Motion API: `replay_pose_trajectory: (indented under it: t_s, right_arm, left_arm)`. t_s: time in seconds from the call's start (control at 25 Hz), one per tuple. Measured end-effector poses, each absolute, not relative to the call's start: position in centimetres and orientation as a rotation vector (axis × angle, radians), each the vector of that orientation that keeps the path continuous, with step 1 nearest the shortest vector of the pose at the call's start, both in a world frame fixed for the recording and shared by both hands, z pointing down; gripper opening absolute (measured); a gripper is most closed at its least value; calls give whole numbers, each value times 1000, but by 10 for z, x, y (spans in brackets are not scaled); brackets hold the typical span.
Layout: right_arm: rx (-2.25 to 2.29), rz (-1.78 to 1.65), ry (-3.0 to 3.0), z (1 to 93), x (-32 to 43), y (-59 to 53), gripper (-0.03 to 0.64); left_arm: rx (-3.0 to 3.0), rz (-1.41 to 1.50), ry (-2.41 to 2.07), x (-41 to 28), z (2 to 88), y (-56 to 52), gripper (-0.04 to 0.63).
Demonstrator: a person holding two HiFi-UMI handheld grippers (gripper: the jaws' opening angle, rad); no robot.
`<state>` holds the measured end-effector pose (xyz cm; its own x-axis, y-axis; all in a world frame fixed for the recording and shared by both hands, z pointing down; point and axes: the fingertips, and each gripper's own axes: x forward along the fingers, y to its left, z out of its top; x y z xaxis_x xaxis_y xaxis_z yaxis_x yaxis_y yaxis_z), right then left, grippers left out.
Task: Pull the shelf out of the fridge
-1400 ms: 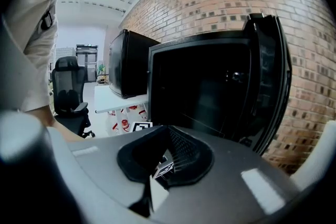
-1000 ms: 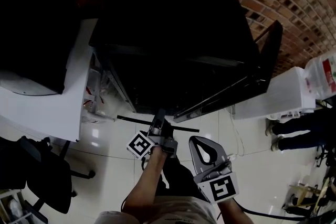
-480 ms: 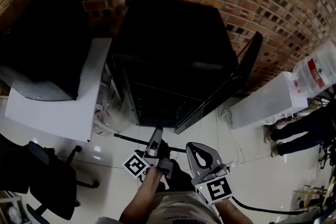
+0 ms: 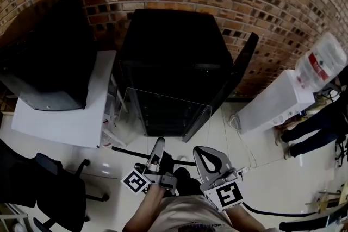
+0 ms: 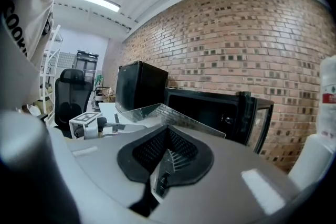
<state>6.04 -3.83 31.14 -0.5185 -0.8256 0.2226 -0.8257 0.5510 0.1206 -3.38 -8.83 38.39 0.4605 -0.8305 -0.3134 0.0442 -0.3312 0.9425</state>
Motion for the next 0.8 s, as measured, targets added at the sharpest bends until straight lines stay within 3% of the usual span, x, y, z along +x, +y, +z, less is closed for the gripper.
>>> replay_pose_trajectory:
  t_s: [0.8]
  right_arm:
    - [1395,-47,-2548,302,44,-20,5]
  left_arm:
    - [1661,-1031,-622,-36,375,-69,12]
